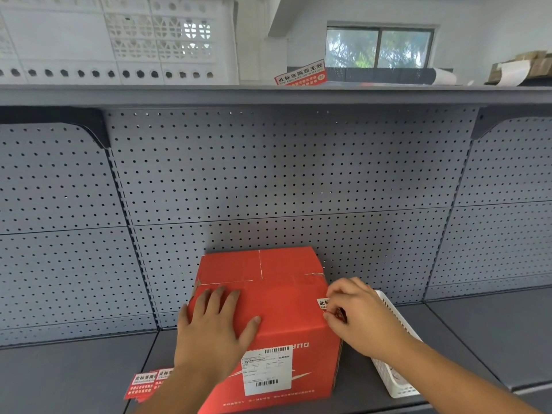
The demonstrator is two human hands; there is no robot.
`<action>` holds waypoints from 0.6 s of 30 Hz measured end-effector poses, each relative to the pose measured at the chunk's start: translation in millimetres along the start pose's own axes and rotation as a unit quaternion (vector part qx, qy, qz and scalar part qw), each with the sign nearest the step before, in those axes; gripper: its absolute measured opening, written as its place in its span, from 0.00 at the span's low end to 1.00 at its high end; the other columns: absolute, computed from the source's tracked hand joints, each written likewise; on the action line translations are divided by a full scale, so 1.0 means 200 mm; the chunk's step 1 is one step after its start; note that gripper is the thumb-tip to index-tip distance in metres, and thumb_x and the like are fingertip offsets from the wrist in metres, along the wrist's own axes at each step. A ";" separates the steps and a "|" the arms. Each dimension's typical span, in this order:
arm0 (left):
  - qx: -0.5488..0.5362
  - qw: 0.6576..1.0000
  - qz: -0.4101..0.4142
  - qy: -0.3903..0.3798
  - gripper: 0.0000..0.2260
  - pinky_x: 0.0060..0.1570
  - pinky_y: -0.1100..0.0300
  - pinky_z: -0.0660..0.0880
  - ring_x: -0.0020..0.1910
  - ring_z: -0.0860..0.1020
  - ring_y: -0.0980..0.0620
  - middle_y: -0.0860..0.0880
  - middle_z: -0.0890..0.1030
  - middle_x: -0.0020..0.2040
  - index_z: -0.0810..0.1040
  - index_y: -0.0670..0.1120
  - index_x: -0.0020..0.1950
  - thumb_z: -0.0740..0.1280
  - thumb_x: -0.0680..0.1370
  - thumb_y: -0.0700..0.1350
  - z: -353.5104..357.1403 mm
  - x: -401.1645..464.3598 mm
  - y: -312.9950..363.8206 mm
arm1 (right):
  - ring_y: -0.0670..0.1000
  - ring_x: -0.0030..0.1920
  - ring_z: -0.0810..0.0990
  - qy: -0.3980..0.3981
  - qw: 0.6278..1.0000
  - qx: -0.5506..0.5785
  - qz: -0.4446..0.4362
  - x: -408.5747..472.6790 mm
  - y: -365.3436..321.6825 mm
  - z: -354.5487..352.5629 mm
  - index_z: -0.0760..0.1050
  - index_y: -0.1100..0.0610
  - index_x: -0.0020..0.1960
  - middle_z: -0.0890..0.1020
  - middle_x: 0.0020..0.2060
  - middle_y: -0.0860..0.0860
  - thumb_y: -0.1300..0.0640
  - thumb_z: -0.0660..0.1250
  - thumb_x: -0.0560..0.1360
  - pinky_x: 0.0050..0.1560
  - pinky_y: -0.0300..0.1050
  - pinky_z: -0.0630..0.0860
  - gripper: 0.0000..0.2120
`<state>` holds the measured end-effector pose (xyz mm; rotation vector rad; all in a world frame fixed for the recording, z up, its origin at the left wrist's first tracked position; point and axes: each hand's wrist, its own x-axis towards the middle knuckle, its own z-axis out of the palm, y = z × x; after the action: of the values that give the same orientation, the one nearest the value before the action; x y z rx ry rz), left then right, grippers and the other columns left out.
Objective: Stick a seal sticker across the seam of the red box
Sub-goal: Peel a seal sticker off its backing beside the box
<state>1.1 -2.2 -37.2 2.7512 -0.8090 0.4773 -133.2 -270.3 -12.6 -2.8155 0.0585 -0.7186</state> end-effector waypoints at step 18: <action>0.001 1.000 -0.001 0.003 0.34 0.72 0.34 0.63 0.75 0.64 0.44 0.52 0.72 0.75 0.69 0.57 0.74 0.47 0.76 0.74 0.00 -0.01 0.00 | 0.46 0.55 0.71 0.029 0.983 0.098 0.153 -0.06 0.09 -0.11 0.79 0.51 0.36 0.77 0.50 0.40 0.58 0.72 0.75 0.53 0.27 0.62 0.09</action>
<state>0.0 -1.2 -38.5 2.7515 -0.8059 0.4860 -152.9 -291.7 -4.0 -2.5199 0.3978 -0.6904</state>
